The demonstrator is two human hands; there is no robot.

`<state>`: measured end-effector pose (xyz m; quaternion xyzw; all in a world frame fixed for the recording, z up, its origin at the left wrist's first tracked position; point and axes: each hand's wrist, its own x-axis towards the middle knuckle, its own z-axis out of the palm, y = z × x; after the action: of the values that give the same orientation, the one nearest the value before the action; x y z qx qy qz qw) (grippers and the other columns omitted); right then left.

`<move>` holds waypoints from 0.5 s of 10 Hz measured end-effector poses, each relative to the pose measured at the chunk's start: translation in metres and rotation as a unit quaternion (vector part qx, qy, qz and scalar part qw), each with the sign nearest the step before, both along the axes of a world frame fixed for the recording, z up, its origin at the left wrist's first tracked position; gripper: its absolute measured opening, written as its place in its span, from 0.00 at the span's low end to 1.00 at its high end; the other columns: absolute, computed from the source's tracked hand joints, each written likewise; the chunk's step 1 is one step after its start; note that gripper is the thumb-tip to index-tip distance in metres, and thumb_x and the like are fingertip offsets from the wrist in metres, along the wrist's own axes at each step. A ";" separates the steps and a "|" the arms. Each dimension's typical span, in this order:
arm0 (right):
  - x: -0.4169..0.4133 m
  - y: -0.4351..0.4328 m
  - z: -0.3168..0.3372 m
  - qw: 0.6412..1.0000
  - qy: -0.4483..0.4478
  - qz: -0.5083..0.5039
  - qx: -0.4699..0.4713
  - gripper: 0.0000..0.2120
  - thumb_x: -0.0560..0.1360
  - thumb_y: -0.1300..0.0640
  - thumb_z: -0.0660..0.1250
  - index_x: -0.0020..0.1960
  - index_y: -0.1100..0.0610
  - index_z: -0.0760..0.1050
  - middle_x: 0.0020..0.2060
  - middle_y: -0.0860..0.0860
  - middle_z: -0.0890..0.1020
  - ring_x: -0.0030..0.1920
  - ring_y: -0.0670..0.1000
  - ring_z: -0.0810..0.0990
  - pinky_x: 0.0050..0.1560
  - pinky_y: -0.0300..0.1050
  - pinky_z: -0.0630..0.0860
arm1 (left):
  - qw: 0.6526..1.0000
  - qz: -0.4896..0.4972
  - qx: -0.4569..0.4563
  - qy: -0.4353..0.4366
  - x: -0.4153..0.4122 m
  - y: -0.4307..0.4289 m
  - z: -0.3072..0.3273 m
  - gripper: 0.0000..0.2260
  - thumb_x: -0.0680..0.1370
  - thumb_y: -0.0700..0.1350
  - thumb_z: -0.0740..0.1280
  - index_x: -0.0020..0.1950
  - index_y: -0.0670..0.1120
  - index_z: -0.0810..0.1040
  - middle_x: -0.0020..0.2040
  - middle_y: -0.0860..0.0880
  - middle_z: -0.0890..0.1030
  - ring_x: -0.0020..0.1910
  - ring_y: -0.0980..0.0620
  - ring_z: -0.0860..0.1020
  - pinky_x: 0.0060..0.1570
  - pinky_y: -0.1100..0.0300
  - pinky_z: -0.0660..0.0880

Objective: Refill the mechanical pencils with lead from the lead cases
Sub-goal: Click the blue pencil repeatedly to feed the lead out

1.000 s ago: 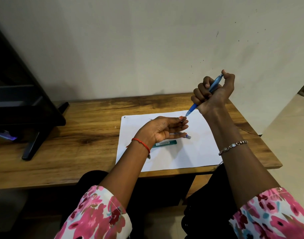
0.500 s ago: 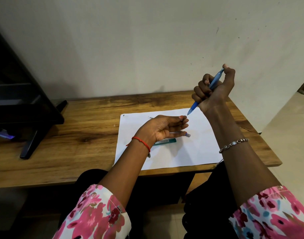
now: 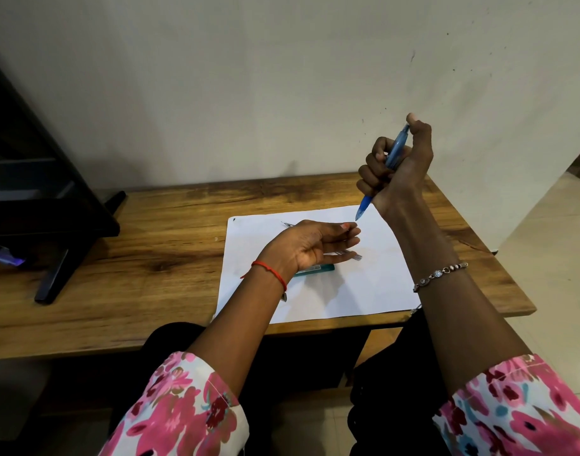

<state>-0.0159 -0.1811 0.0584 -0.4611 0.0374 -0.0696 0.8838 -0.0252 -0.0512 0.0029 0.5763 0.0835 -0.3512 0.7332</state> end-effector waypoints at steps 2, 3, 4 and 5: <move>0.000 0.000 0.002 1.000 0.001 0.007 -0.011 0.29 0.77 0.42 0.49 0.23 0.57 0.64 0.16 0.47 0.60 0.19 0.45 0.56 0.24 0.32 0.55 | 1.000 0.006 0.002 0.004 0.000 0.000 0.000 0.07 0.77 0.36 0.63 0.44 0.40 0.79 0.35 0.47 0.84 0.33 0.53 0.82 0.48 0.54 0.78; 0.001 0.000 0.001 1.000 0.006 0.007 -0.022 0.29 0.77 0.40 0.50 0.24 0.57 0.63 0.16 0.47 0.59 0.19 0.45 0.55 0.25 0.34 0.53 | 1.000 0.006 0.003 0.005 0.000 0.000 0.000 0.07 0.77 0.36 0.62 0.44 0.40 0.79 0.35 0.47 0.84 0.34 0.53 0.82 0.49 0.54 0.78; 0.001 0.001 0.000 0.999 0.011 0.006 -0.034 0.30 0.77 0.40 0.50 0.23 0.56 0.64 0.16 0.47 0.60 0.19 0.45 0.56 0.26 0.35 0.53 | 1.000 0.005 0.004 0.006 0.000 0.000 0.000 0.07 0.77 0.35 0.63 0.44 0.40 0.79 0.35 0.47 0.84 0.34 0.53 0.82 0.49 0.54 0.78; 0.001 0.003 0.001 0.999 0.014 0.009 -0.042 0.29 0.77 0.40 0.51 0.24 0.57 0.64 0.16 0.47 0.59 0.19 0.46 0.55 0.26 0.36 0.52 | 1.000 0.006 0.007 0.005 0.000 0.001 0.001 0.07 0.77 0.35 0.63 0.44 0.39 0.80 0.35 0.47 0.84 0.34 0.53 0.83 0.48 0.54 0.78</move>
<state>-0.0153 -0.1786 0.0594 -0.4992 0.0427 -0.0563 0.8636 -0.0250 -0.0504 0.0037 0.5792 0.0927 -0.3491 0.7308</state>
